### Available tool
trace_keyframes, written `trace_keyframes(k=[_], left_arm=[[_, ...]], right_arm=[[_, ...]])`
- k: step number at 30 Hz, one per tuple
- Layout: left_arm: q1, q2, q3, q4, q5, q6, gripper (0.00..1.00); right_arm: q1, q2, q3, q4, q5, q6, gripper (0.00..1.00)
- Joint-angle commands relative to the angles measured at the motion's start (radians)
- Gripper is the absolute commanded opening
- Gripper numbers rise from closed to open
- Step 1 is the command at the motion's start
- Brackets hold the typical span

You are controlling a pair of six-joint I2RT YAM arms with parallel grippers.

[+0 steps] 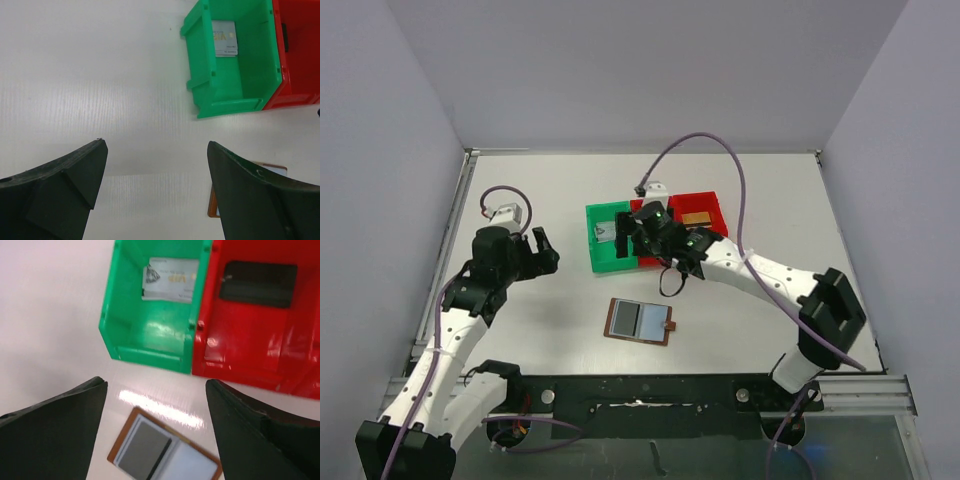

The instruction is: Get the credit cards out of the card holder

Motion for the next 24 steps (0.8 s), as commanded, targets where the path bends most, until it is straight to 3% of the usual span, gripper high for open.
trace_keyframes(k=[1, 3, 9, 13, 15, 18, 22, 24], left_arm=[[0.003, 0.012, 0.022, 0.042, 0.131, -0.051, 0.81], [0.002, 0.034, 0.057, 0.032, 0.233, -0.101, 0.81], [-0.014, 0.055, -0.005, 0.141, 0.516, -0.234, 0.77], [-0.095, 0.082, -0.082, 0.191, 0.547, -0.301, 0.71], [-0.162, 0.087, -0.107, 0.205, 0.503, -0.321, 0.70], [-0.243, 0.102, -0.153, 0.246, 0.443, -0.366, 0.70], [-0.310, 0.140, -0.187, 0.291, 0.419, -0.406, 0.64], [-0.332, 0.153, -0.188, 0.286, 0.403, -0.416, 0.63]], right_arm=[[0.000, -0.230, -0.215, 0.146, 0.023, 0.201, 0.88], [0.000, -0.333, -0.321, 0.210, 0.018, 0.267, 0.98], [-0.028, -0.578, -0.694, 0.495, -0.006, 0.520, 0.98], [-0.045, -0.621, -0.890, 0.861, -0.181, 0.557, 0.98], [-0.041, -0.601, -0.910, 0.908, -0.233, 0.591, 0.98], [-0.023, -0.555, -0.829, 0.681, -0.220, 0.595, 0.99], [-0.010, -0.453, -0.749, 0.400, -0.193, 0.714, 0.91], [-0.010, -0.417, -0.781, 0.436, -0.242, 0.781, 0.82]])
